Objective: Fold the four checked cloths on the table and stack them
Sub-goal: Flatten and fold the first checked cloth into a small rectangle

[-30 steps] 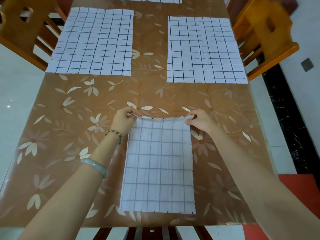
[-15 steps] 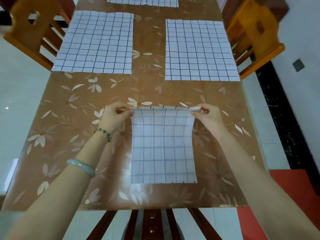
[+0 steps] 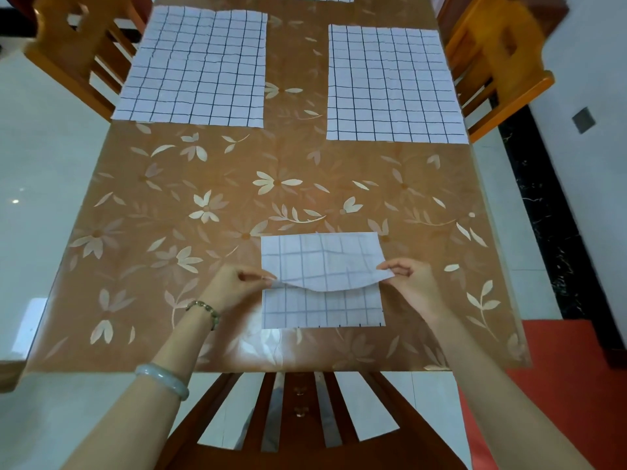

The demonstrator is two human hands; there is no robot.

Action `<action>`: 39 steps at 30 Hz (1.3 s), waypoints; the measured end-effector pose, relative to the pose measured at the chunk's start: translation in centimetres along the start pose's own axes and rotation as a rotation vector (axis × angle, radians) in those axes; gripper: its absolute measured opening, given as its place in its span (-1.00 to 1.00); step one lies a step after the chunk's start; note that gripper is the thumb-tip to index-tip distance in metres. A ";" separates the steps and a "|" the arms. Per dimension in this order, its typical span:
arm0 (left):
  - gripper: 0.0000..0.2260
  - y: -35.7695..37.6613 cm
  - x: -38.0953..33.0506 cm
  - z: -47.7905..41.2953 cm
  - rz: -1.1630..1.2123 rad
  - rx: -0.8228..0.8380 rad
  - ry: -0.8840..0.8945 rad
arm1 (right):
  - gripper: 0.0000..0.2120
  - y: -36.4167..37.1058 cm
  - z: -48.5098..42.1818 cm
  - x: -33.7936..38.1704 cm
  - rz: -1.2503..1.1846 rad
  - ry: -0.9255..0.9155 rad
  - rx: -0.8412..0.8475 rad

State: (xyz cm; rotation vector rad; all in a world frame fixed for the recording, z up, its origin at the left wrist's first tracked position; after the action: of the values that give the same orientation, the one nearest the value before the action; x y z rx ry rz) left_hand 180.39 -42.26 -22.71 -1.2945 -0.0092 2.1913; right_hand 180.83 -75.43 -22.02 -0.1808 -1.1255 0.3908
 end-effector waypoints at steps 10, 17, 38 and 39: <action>-0.75 1.1 4.3 0.5 0.088 -0.031 -0.162 | -0.92 2.0 0.2 -4.4 0.067 0.246 0.045; -0.88 1.9 5.0 0.7 0.025 -0.017 -0.192 | -0.89 2.4 0.5 -3.3 0.275 0.179 0.023; -0.86 3.1 5.7 0.6 -0.118 -0.092 -0.196 | -0.95 3.9 1.1 -4.3 0.509 0.118 0.026; -0.86 3.1 5.5 0.5 -0.167 -0.095 -0.186 | -0.92 4.0 1.1 -4.4 0.499 0.109 0.024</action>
State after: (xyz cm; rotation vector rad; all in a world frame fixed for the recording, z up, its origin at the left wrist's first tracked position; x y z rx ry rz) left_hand 176.49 -41.97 -27.75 -1.0926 -0.2878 2.1799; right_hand 177.38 -73.58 -26.55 -0.4606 -0.9598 0.8270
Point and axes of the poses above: each hand's wrist, its own z-axis away from the middle knuckle, its own y-axis out of the palm, x = y × z, the point moved 9 cm from there along -z, towards the middle knuckle, and after that the axes turned 11 degrees about x, right-handed, at the moved point
